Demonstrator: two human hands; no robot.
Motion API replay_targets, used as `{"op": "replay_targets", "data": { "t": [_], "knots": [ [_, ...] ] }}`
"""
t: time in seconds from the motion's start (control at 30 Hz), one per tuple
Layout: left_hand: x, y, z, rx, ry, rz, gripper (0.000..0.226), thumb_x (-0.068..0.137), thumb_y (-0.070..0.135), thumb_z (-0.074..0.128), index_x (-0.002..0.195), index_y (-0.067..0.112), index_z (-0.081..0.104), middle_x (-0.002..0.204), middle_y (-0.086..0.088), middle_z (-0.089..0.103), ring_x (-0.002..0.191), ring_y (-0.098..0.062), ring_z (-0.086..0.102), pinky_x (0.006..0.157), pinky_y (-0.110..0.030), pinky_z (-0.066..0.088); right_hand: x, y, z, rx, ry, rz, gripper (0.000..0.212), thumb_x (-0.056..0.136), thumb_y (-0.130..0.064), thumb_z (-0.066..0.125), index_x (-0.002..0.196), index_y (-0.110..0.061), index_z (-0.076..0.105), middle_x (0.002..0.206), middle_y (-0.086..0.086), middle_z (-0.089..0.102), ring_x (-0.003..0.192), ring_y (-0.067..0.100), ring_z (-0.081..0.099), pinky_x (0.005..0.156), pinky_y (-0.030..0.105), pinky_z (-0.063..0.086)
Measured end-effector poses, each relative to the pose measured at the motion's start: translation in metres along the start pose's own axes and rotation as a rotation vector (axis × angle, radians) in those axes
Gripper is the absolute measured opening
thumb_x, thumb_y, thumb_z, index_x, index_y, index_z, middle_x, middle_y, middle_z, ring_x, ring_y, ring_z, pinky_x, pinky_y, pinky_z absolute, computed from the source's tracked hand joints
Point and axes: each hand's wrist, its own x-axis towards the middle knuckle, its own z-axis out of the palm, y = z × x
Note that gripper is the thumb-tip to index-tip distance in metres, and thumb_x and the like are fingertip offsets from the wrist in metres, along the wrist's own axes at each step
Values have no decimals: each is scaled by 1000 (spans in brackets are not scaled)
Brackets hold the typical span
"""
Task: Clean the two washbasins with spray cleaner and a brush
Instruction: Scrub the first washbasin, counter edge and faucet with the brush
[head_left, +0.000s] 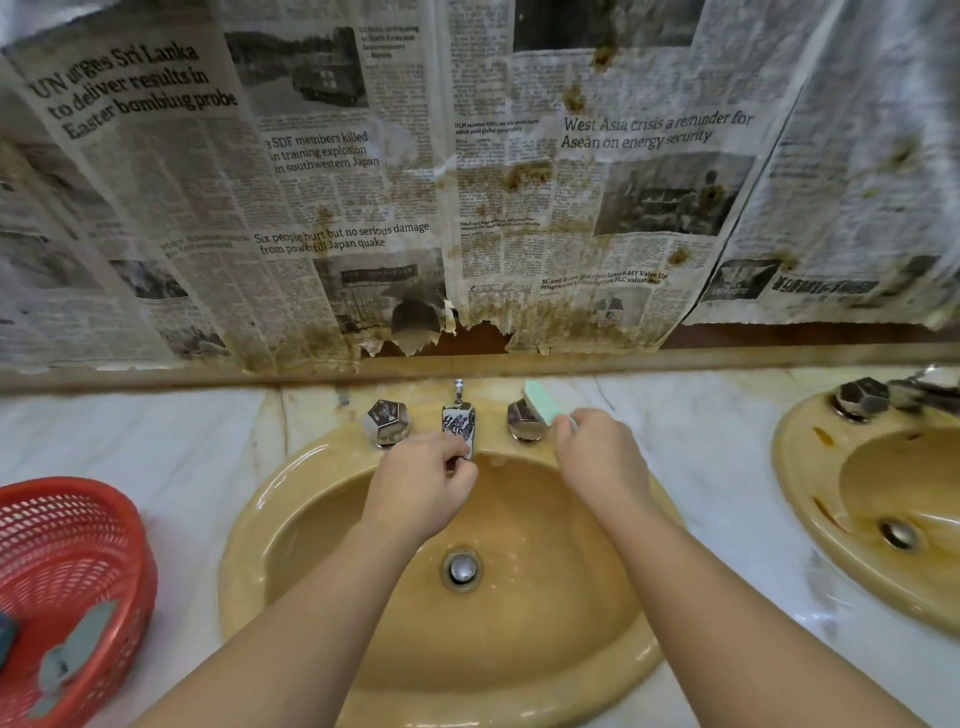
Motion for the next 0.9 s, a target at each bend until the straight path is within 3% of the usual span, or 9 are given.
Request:
{"op": "replay_targets", "data": {
  "t": [0.17, 0.33, 0.5, 0.63, 0.8, 0.9],
  "knots": [
    [2, -7, -2, -33, -4, 31, 22, 86, 29, 58, 97, 29, 78, 98, 14, 74, 95, -8, 65, 84, -31, 54, -4, -20, 5, -39, -14, -47, 32, 98, -33, 42, 77, -15, 57, 70, 3, 56, 75, 33, 56, 60, 34, 39],
    [3, -14, -1, -45, -29, 49, 25, 88, 33, 57, 102, 32, 77, 103, 16, 73, 96, -8, 65, 85, -28, 52, 0, -14, -3, -4, 8, 67, 32, 96, -30, 46, 73, -12, 59, 69, 6, 58, 74, 34, 59, 59, 33, 40],
    [3, -16, 1, -66, -15, 57, 21, 88, 29, 60, 101, 30, 77, 104, 14, 72, 96, -11, 64, 83, -25, 47, -9, -29, 10, -18, -25, -4, 31, 97, -35, 44, 77, -15, 58, 72, 5, 59, 73, 32, 58, 58, 33, 40],
    [2, -17, -3, -61, -55, 70, 24, 91, 30, 56, 105, 30, 75, 106, 14, 71, 97, -9, 62, 86, -26, 49, -4, -21, -2, 15, 19, 95, 33, 97, -30, 45, 71, -12, 55, 68, 4, 56, 70, 31, 56, 55, 31, 35],
    [6, -9, -3, -1, -57, 51, 20, 89, 31, 55, 93, 23, 74, 96, 9, 68, 89, -14, 61, 79, -32, 51, -12, -27, 9, -7, -25, 11, 31, 96, -32, 43, 76, -15, 59, 69, 3, 59, 69, 29, 58, 54, 32, 37],
    [14, -1, -9, 89, -113, 32, 22, 90, 33, 51, 85, 23, 70, 90, 8, 66, 82, -14, 60, 71, -35, 54, 4, -23, -1, 48, 23, 66, 33, 96, -33, 45, 78, -13, 63, 70, 4, 60, 71, 29, 58, 56, 32, 40]
  ]
}}
